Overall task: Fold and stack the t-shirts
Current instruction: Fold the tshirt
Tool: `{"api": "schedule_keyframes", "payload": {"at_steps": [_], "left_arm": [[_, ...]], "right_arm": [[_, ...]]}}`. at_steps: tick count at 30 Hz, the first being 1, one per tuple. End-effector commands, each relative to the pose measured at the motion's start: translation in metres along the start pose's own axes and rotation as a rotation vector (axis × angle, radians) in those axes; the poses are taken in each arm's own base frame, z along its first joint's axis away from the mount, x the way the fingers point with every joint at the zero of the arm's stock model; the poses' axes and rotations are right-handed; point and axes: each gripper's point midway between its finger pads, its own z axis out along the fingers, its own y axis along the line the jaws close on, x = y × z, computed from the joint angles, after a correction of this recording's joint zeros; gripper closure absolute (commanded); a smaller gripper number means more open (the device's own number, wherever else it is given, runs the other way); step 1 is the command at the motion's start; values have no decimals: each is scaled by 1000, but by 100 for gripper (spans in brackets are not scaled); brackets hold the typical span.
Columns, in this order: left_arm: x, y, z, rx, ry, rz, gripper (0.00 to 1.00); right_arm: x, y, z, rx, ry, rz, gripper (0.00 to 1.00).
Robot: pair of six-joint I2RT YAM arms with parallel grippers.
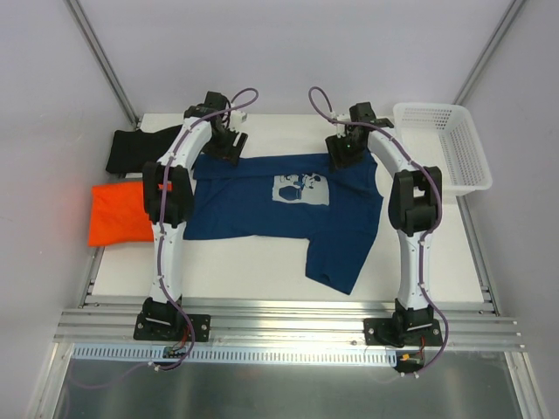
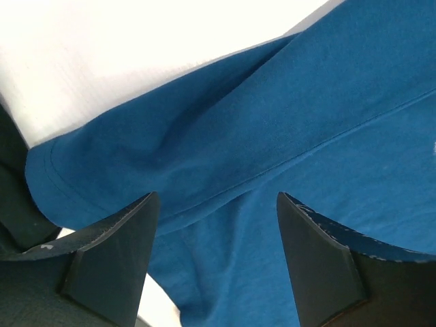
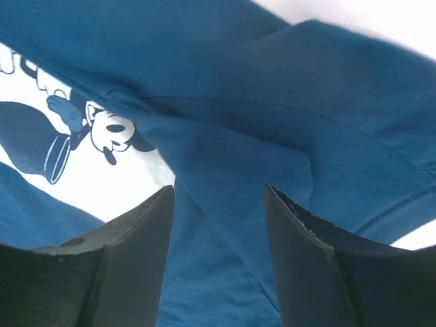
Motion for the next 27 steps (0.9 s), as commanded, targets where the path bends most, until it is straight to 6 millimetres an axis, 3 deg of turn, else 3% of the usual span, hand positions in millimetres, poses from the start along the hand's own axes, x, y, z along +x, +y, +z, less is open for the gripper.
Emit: {"api": "schedule_keyframes", "payload": {"at_steps": [1,10,17,22,27], "left_arm": [[-17,-5,-20,28,-59,-42,30],[-5,-9,-11,45,-20,-72,31],[-4,-12,-11,62,-20,-83,32],[-2,-14,-10,69,-15,-88,33],[-2,-15,-14,69,-16,-93,33]], "right_arm": [[-23,5,-11,-44,-69,45,42],[-9,4,5,-69,-33,70,43],[-25,-24,-3,-1,-90,75,43],[-24,-44,-5,55,-94,70,43],[-21,-46,-1,31,-77,95,43]]}}
